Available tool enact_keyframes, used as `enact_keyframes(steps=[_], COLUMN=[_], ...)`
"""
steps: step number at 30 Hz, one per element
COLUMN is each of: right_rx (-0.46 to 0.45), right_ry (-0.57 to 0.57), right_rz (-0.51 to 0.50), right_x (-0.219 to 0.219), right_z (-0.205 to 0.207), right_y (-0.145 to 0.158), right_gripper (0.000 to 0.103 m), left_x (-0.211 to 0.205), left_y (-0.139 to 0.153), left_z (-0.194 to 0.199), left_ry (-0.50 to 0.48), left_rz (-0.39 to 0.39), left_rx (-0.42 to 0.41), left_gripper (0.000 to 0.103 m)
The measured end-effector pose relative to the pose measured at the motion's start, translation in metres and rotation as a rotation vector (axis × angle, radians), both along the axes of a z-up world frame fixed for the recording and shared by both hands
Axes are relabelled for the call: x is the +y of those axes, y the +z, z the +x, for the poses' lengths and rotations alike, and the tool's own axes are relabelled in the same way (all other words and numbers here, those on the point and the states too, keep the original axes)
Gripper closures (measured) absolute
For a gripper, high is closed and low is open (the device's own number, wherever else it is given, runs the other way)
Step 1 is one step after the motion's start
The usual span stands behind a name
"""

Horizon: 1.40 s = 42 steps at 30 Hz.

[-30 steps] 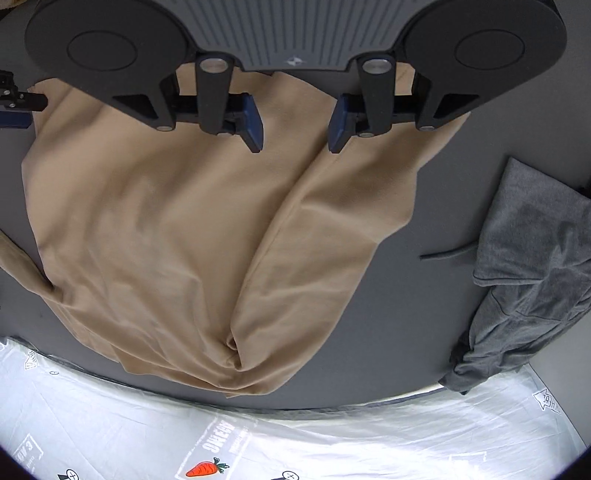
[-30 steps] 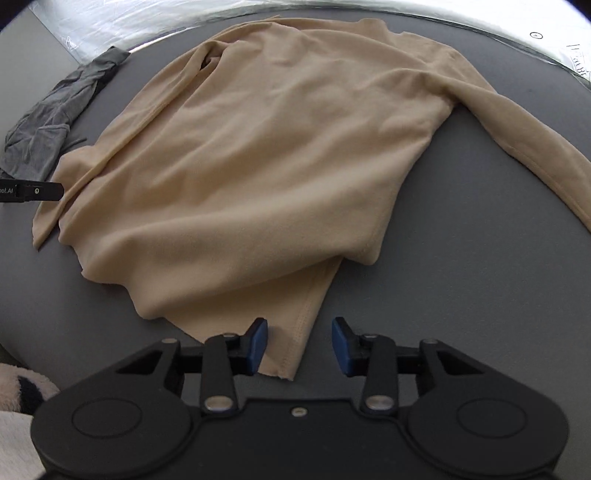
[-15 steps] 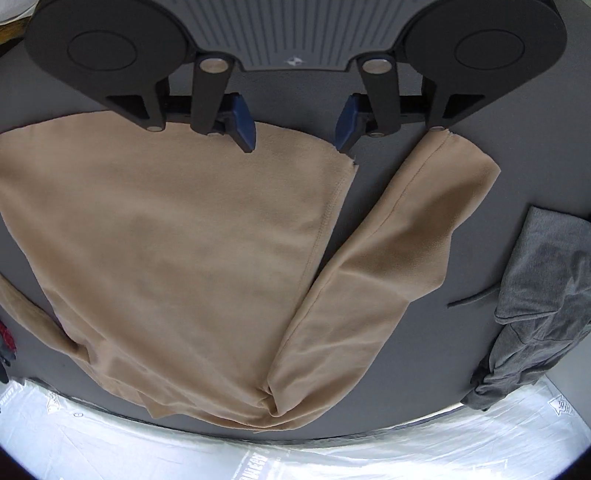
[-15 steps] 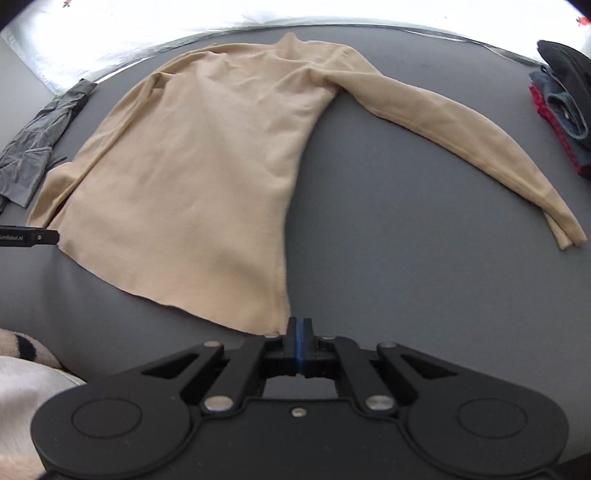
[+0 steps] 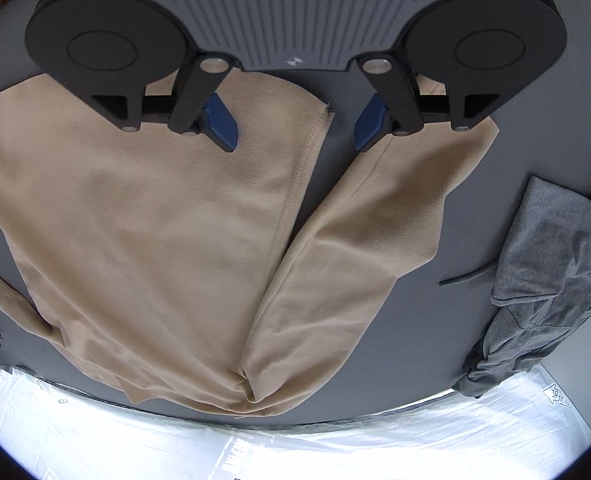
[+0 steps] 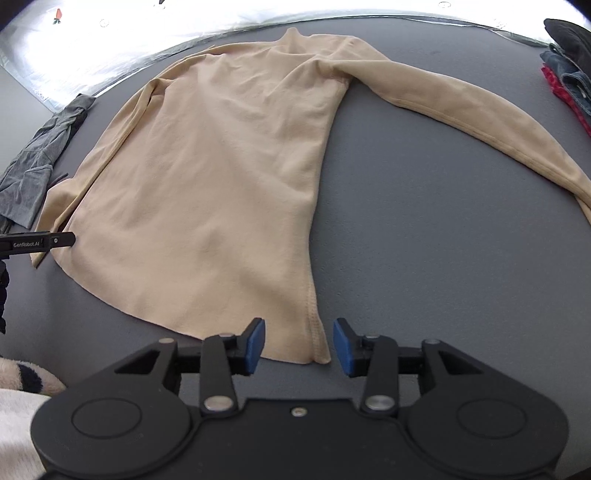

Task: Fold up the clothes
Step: 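Pull the shirt hem and sleeve straight with the right gripper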

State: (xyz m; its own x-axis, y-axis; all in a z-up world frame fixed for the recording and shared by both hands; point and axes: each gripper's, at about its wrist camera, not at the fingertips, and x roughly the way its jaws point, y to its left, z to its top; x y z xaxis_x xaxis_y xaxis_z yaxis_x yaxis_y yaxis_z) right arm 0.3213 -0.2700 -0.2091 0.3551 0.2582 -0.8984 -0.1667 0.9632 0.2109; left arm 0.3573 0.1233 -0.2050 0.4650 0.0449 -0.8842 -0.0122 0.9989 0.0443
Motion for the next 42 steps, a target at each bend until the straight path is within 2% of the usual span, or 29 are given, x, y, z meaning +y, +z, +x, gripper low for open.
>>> enact_keyframes(steps=[1, 2, 4, 5, 6, 8, 12, 15, 19, 20, 21, 22, 23, 24, 25, 27, 32, 35, 39, 42], right_rx=[0.011, 0.02, 0.018, 0.003, -0.011, -0.028, -0.037, -0.025, 0.029, 0.026, 0.023, 0.002, -0.02, -0.059, -0.096, -0.147, -0.232, -0.233, -0.257, -0.243], right_ry=[0.017, 0.021, 0.035, 0.046, 0.056, 0.027, 0.033, 0.053, 0.106, 0.09, 0.073, 0.042, 0.01, -0.026, -0.05, -0.093, -0.228, -0.262, -0.113, 0.029], right_rz=[0.002, -0.005, -0.055, -0.075, -0.093, -0.066, -0.002, 0.017, -0.019, -0.029, -0.037, -0.026, -0.016, -0.007, -0.005, -0.041, -0.235, -0.437, -0.718, -0.793], right_x=[0.006, 0.009, 0.014, 0.015, 0.016, 0.01, -0.007, -0.019, -0.022, -0.025, -0.028, -0.034, -0.04, -0.047, -0.054, -0.065, -0.099, -0.123, -0.148, -0.162], right_z=[0.003, 0.005, 0.008, 0.008, 0.008, 0.005, -0.009, -0.021, -0.033, -0.032, -0.032, -0.029, -0.027, -0.024, -0.02, -0.008, 0.029, 0.052, 0.081, 0.1], right_y=[-0.004, -0.007, -0.015, -0.014, -0.013, -0.006, 0.018, 0.031, 0.015, 0.014, 0.014, 0.018, 0.022, 0.028, 0.032, 0.038, 0.037, 0.024, -0.01, -0.032], right_gripper=[0.058, 0.059, 0.078, 0.096, 0.098, 0.098, 0.099, 0.099, 0.096, 0.093, 0.091, 0.086, 0.063, 0.046, 0.045, 0.045, 0.043, 0.042, 0.045, 0.048], left_x=[-0.001, -0.001, -0.006, -0.009, -0.011, -0.012, -0.016, -0.023, -0.023, -0.021, -0.02, -0.019, -0.019, -0.02, -0.023, -0.035, -0.08, -0.108, -0.144, -0.169], left_y=[-0.001, -0.001, 0.0, 0.001, 0.004, 0.014, 0.046, 0.053, 0.025, 0.025, 0.028, 0.034, 0.04, 0.046, 0.052, 0.055, 0.05, 0.045, 0.036, 0.029], left_z=[-0.001, -0.003, -0.009, -0.012, -0.015, -0.027, -0.063, -0.094, -0.11, -0.112, -0.113, -0.113, -0.111, -0.108, -0.101, -0.083, -0.037, -0.007, 0.033, 0.064], left_ry=[0.007, 0.021, 0.083, 0.099, 0.123, 0.177, 0.215, 0.223, 0.313, 0.327, 0.34, 0.345, 0.338, 0.325, 0.304, 0.254, 0.115, 0.04, -0.027, -0.054], left_rz=[-0.023, -0.052, -0.046, -0.036, -0.045, -0.082, -0.117, -0.104, -0.055, -0.06, -0.077, -0.096, -0.111, -0.12, -0.122, -0.108, -0.049, -0.049, -0.053, -0.051], left_rx=[-0.004, -0.011, -0.035, -0.038, -0.041, -0.046, -0.064, -0.032, 0.089, 0.094, 0.083, 0.06, 0.03, 0.004, -0.019, -0.029, -0.045, -0.053, -0.053, -0.044], left_gripper=[0.05, 0.058, 0.094, 0.094, 0.095, 0.096, 0.096, 0.096, 0.092, 0.09, 0.084, 0.069, 0.059, 0.044, 0.04, 0.04, 0.039, 0.037, 0.036, 0.036])
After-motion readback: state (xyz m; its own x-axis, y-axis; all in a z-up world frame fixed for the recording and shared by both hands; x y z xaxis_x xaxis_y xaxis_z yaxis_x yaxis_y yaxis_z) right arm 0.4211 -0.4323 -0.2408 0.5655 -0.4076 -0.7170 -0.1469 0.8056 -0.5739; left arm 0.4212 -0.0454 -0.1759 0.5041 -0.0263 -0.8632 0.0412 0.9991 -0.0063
